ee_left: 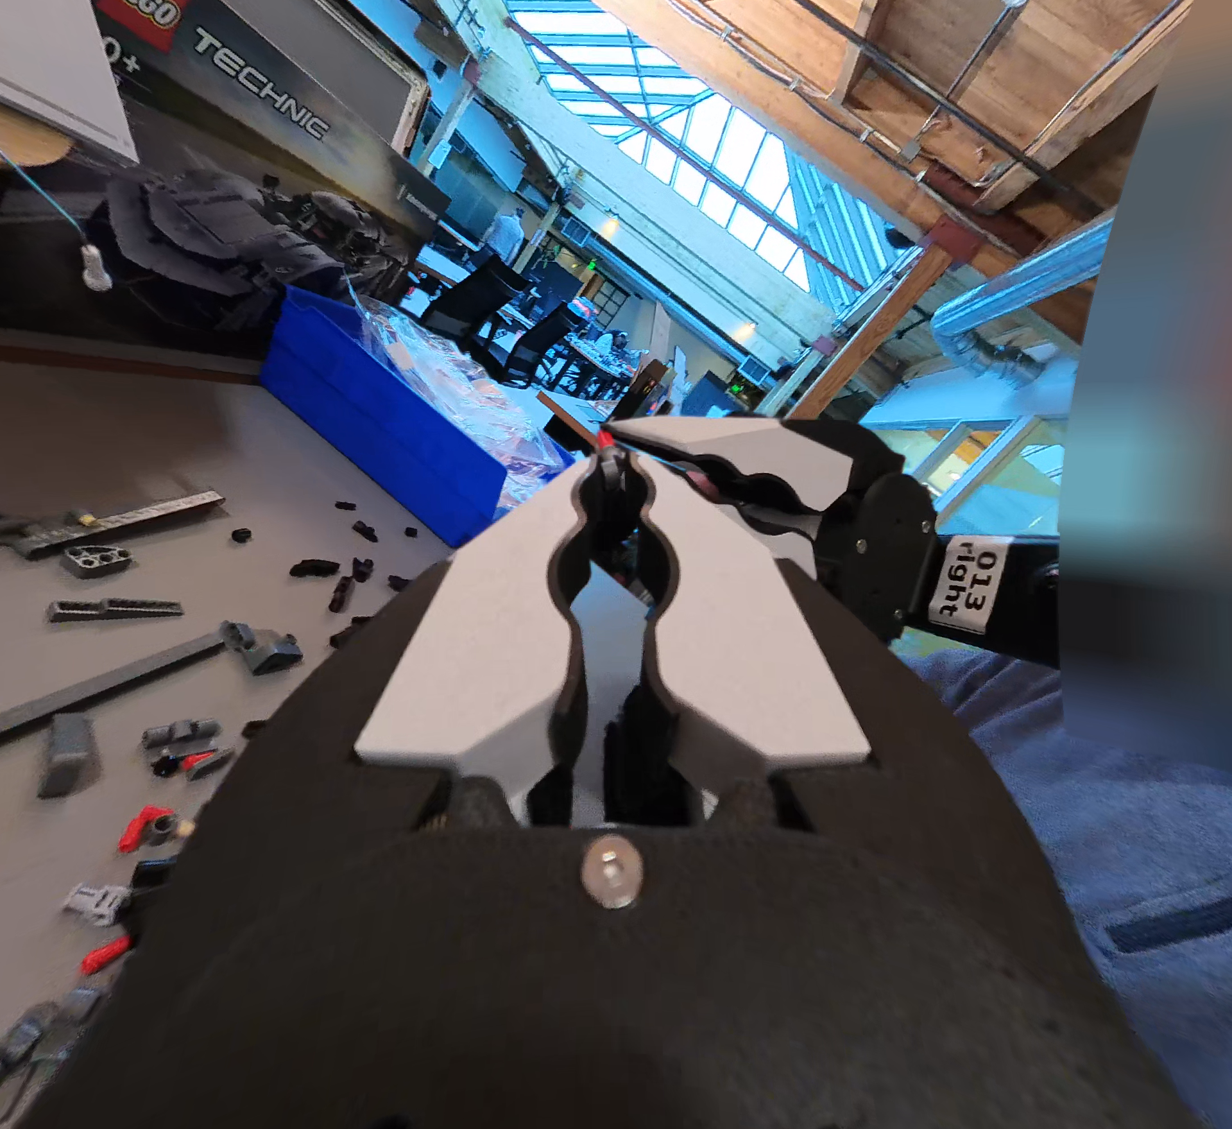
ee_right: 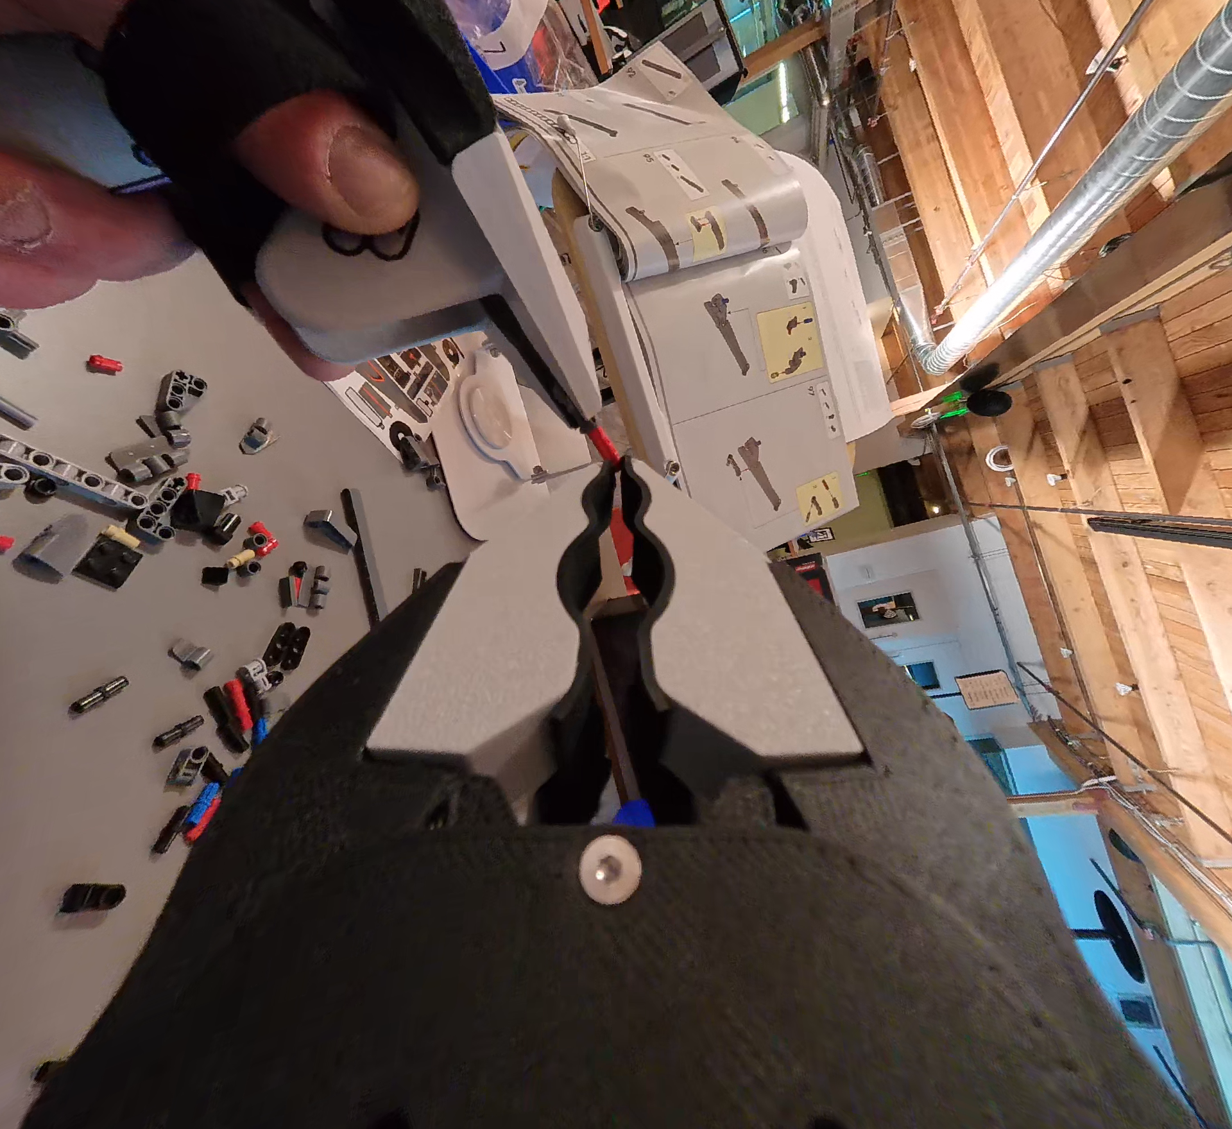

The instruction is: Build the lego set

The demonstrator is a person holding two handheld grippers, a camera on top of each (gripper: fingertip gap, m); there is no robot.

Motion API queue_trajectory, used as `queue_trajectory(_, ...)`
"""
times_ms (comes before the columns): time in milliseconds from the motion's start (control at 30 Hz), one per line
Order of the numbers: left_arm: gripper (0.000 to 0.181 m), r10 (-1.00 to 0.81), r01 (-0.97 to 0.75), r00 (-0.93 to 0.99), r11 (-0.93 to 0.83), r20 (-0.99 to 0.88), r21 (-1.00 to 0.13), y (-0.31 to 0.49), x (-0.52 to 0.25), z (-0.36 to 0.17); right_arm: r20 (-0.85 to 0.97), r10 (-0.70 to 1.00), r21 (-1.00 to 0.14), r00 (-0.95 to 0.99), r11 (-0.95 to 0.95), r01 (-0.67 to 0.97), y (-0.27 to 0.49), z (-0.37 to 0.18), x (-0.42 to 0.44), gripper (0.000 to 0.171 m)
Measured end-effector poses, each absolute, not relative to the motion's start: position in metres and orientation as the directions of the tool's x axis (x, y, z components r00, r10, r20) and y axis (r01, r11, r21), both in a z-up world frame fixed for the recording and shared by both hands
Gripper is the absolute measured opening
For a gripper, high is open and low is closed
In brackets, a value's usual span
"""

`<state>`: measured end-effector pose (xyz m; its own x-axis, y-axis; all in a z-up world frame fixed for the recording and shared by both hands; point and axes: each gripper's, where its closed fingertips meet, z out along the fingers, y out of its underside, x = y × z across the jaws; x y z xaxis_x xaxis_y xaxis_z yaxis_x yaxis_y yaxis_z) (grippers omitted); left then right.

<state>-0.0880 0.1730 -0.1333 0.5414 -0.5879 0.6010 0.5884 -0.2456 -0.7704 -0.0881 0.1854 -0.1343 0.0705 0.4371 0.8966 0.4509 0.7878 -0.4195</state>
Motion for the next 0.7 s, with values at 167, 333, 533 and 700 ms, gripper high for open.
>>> queue_trajectory(167, 0.004, -0.591, 0.617, 0.504, -0.264, 0.630, -0.742, 0.174, -0.088, -0.133, 0.892, 0.446, -0.433, 0.081, 0.785, 0.444, 0.186, -0.134, -0.088, 0.000)
queue_trajectory(333, 0.004, -0.607, 0.653, 0.441, -0.288, 0.661, -0.700, 0.173, -0.087, -0.130, 0.884, 0.458, -0.450, 0.092, 0.783, 0.429, 0.186, -0.133, -0.087, 0.000)
queue_trajectory(533, 0.004, -0.638, 0.685, 0.382, -0.290, 0.668, -0.668, 0.172, -0.085, -0.124, 0.883, 0.457, -0.459, 0.111, 0.785, 0.417, 0.184, -0.127, -0.086, 0.000)
queue_trajectory(700, 0.004, -0.638, 0.686, 0.386, -0.284, 0.666, -0.670, 0.173, -0.083, -0.121, 0.882, 0.454, -0.462, 0.125, 0.783, 0.417, 0.185, -0.125, -0.085, 0.000)
